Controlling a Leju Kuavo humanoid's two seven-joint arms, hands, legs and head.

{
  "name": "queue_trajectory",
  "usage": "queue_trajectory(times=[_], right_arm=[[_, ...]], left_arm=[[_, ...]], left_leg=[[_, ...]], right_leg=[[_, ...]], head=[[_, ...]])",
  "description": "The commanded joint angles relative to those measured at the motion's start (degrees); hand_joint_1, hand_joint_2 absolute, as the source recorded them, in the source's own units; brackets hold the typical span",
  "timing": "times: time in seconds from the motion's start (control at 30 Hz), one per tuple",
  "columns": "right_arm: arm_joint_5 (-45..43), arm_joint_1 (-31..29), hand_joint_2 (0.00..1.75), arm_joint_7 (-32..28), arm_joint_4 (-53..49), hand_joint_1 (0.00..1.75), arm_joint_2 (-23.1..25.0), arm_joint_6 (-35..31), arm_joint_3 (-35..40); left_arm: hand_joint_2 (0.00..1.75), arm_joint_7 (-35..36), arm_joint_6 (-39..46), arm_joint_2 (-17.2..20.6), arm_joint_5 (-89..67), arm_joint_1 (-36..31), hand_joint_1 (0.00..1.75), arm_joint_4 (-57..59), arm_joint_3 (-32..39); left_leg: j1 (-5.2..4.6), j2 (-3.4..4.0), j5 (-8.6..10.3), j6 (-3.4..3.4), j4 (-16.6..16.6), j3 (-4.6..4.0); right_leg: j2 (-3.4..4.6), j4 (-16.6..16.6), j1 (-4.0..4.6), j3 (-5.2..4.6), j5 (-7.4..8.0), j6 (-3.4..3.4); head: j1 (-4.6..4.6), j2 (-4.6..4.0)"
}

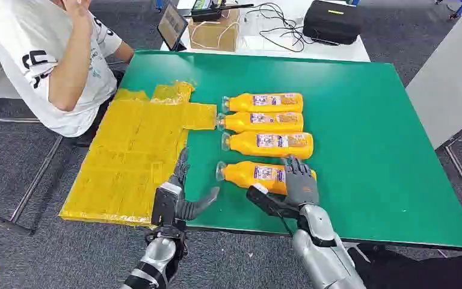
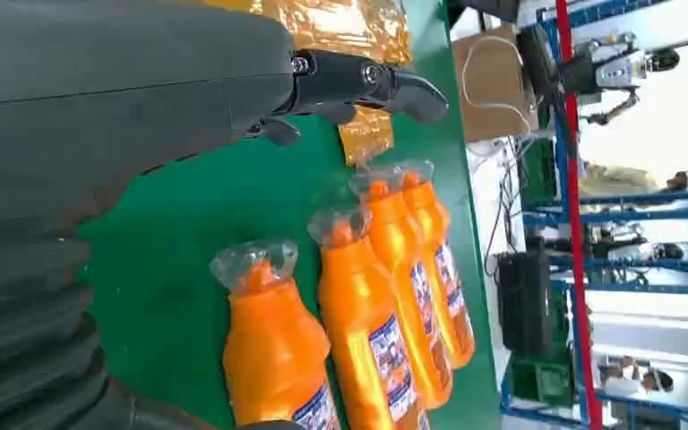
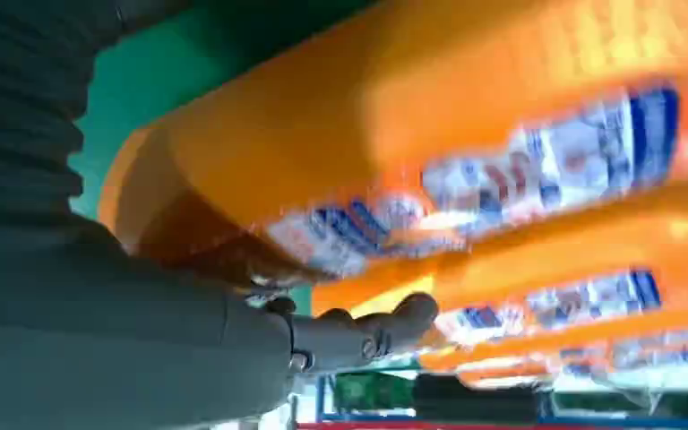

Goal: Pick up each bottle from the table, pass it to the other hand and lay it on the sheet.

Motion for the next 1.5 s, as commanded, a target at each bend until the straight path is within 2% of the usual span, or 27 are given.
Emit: queue_trajectory(times=[0.03, 0.23, 0.27, 0.33, 0.37, 0.53, 0.57, 0.6, 0.73, 0.87, 1.17, 1.33, 1.5], right_arm=[[0.53, -5.28, 1.75, 1.58, 11.13, 0.00, -2.56, 5.83, 5.04], [0.53, -5.28, 1.75, 1.58, 11.13, 0.00, -2.56, 5.83, 5.04], [0.49, -5.70, 1.75, 1.76, 12.01, 1.33, -2.70, 6.84, 5.49], [0.27, -6.08, 1.75, 1.97, 13.30, 1.54, -2.94, 8.46, 6.04], [-0.03, -6.02, 1.75, 1.93, 13.58, 1.71, -2.94, 8.68, 5.94], [-3.88, -5.73, 1.75, -1.31, 14.94, 1.75, -2.68, 9.59, 5.54], [-8.83, -4.98, 1.75, -5.40, 13.70, 1.75, -2.42, 12.07, 3.92], [-11.05, -4.21, 1.75, -6.95, 12.40, 1.75, -2.82, 13.69, 3.90], [-14.54, -3.13, 1.75, -7.89, 9.05, 1.75, -3.26, 13.77, 4.69], [-20.43, -1.13, 1.75, -10.05, 2.37, 1.75, -1.70, 9.97, 2.30], [-32.22, 2.92, 1.75, -14.28, -12.13, 1.75, 4.07, 1.73, -0.76], [-37.19, 0.91, 1.75, -16.90, -9.52, 1.75, 7.45, 0.94, 0.97], [-37.79, -1.71, 1.75, -17.90, -5.20, 1.75, 9.41, 0.02, 3.64]], left_arm=[[1.75, 0.67, -1.18, -0.14, 0.39, -2.02, 0.00, 2.83, 2.42], [1.75, 0.67, -1.18, -0.14, 0.39, -2.02, 0.00, 2.83, 2.42], [1.75, 0.71, -1.41, -0.19, 0.36, -2.03, 0.00, 2.84, 2.53], [1.75, 0.77, -1.87, -0.17, 0.36, -2.13, 0.00, 2.99, 2.64], [1.75, 0.81, -1.94, -0.19, 0.39, -2.16, 0.00, 3.07, 2.71], [1.75, 0.54, -2.06, 0.04, 0.60, -2.97, 0.00, 4.51, 3.37], [1.75, -0.01, -1.52, 0.36, 0.40, -3.33, 0.00, 5.04, 3.42], [1.75, -0.30, -1.30, 0.55, 0.27, -3.62, 0.00, 5.84, 3.60], [1.75, -1.38, -0.35, 1.02, -0.32, -4.65, 0.00, 7.68, 4.42], [1.75, -1.80, 1.53, 1.69, -1.15, -4.83, 0.00, 6.63, 5.48], [1.75, -1.07, 1.20, 2.17, -0.59, -4.59, 0.00, 4.48, 5.74], [1.75, 0.66, -1.70, 1.53, 0.30, -5.23, 0.00, 3.88, 2.23], [1.75, 1.27, -2.21, 1.16, 0.92, -6.52, 0.00, 5.14, 0.69]], left_leg=[[0.01, 0.05, -0.05, -0.02, -0.03, 0.17], [0.03, -0.02, -0.07, -0.04, -0.03, 0.45], [0.04, -0.04, -0.09, -0.05, -0.02, 0.52], [0.02, 0.00, -0.05, -0.03, -0.03, 0.46], [0.04, -0.01, -0.09, -0.05, -0.02, 0.58], [0.05, -0.07, -0.06, -0.03, -0.05, 0.70], [0.04, -0.17, -0.02, -0.03, -0.09, 0.75], [0.06, -0.19, -0.01, -0.03, -0.09, 0.80], [0.07, -0.05, -0.08, 0.03, -0.14, 1.05], [0.05, 0.13, -0.21, 0.03, -0.10, 1.37], [0.03, 0.30, -0.28, 0.01, -0.03, 1.14], [0.02, 0.26, -0.22, 0.08, 0.02, 0.72], [0.02, 0.22, -0.18, 0.09, 0.02, 0.52]], right_leg=[[0.02, -0.04, 0.02, 0.16, -0.04, -0.04], [-0.11, -0.05, 0.04, 0.46, -0.09, -0.07], [-0.13, -0.05, 0.06, 0.54, -0.11, -0.09], [-0.07, -0.06, 0.04, 0.47, -0.05, -0.06], [-0.10, -0.06, 0.06, 0.60, -0.09, -0.09], [-0.19, -0.12, 0.08, 0.72, -0.07, -0.10], [-0.26, -0.13, 0.06, 0.77, -0.07, -0.09], [-0.28, -0.16, 0.08, 0.85, -0.08, -0.11], [-0.14, -0.23, 0.10, 1.05, -0.02, -0.11], [0.04, -0.16, 0.08, 1.25, -0.03, -0.13], [0.24, -0.02, 0.07, 1.00, -0.08, -0.14], [0.21, 0.03, 0.03, 0.66, -0.09, -0.09], [0.17, 0.01, 0.04, 0.49, -0.05, -0.07]], head=[[-0.02, 0.02], [-0.02, 0.00], [0.00, 0.02], [-0.02, 0.02], [-0.02, 0.00], [0.00, 0.00], [-0.02, 0.00], [0.00, 0.00], [0.00, 0.00], [0.00, 0.02], [-0.02, 0.00], [-0.02, 0.00], [0.00, 0.00]])
